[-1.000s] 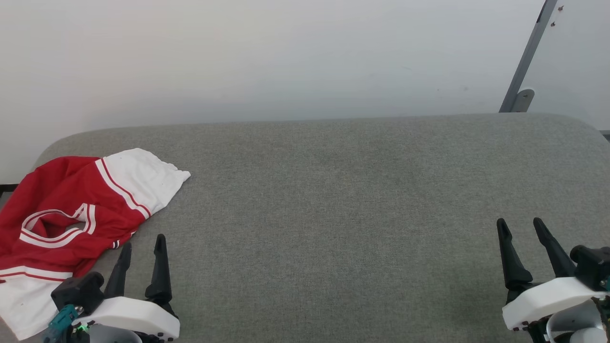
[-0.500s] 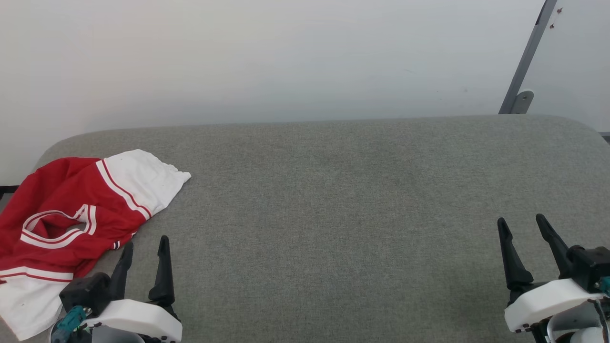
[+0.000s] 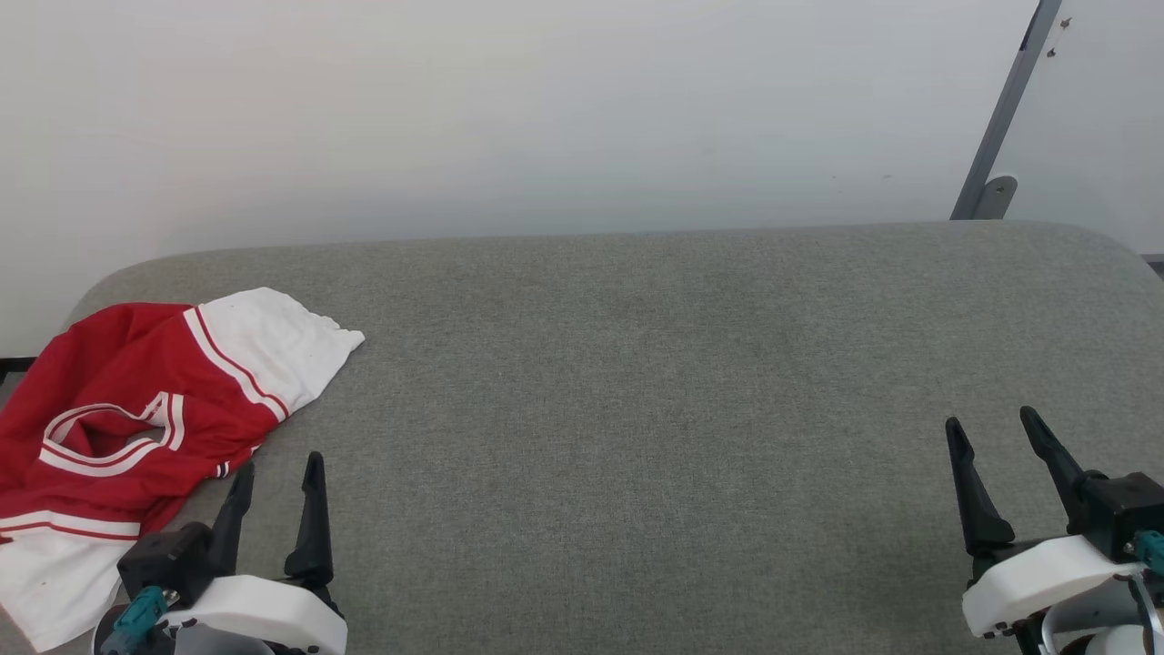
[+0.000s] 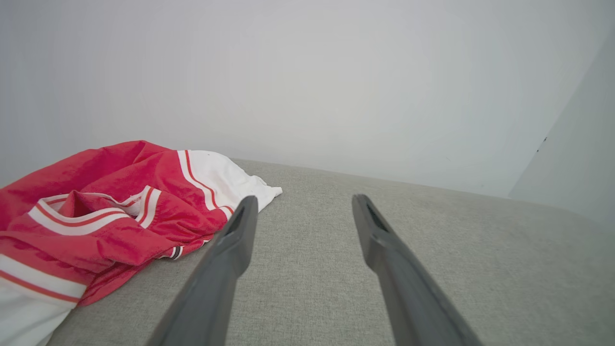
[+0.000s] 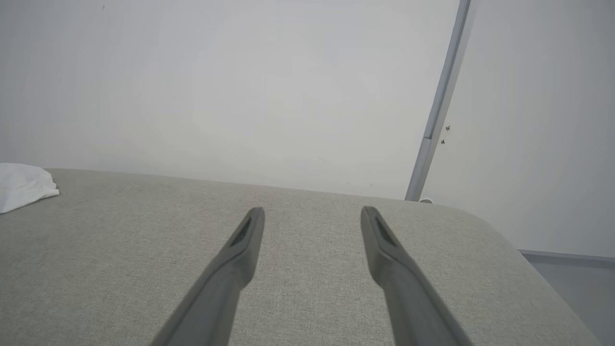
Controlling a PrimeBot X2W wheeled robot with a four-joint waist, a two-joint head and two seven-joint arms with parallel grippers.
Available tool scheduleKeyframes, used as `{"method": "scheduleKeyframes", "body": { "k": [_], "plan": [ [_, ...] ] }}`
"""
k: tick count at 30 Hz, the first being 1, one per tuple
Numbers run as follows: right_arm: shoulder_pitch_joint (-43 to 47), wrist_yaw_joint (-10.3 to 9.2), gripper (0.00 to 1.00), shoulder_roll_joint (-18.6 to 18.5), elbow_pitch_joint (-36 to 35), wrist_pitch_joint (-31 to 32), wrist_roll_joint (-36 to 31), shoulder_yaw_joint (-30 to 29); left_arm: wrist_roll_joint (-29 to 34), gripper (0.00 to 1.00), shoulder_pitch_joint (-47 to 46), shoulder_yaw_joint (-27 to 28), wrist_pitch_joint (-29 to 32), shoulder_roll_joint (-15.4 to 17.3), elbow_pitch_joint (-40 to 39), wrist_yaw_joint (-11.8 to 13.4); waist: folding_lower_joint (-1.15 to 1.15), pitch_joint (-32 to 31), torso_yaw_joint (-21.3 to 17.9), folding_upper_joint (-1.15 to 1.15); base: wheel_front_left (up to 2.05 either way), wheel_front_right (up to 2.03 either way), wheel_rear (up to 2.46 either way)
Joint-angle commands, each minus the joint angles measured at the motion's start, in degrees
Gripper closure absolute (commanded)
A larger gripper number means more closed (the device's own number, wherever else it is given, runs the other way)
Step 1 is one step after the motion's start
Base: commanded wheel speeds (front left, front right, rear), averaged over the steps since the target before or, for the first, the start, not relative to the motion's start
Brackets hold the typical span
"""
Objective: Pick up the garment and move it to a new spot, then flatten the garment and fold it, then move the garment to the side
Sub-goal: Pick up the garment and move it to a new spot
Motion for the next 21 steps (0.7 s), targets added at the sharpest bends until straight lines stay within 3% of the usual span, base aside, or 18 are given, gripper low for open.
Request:
{"method": "scheduleKeyframes", "body": {
  "k": [1,10,21],
  "plan": [
    [0.3,0.27,0.00,0.0,0.3,-0.4,-0.2,0.2,-0.2,0.00,0.6,0.2,-0.3,0.1,0.2,-0.3,0.00,0.0,0.0,0.00,0.00,0.00,0.00],
    [0.7,0.26,0.00,0.2,0.0,-0.5,0.2,1.0,-1.7,0.00,-0.5,1.1,-0.3,-0.1,1.4,0.0,0.00,-0.2,1.2,0.00,0.00,0.00,0.00],
    [-0.1,0.15,0.00,-0.2,0.1,-0.2,1.4,5.9,-3.7,0.00,0.0,3.4,1.1,1.0,1.8,1.7,0.00,-1.8,8.9,0.00,0.00,0.00,0.00]
  ]
}}
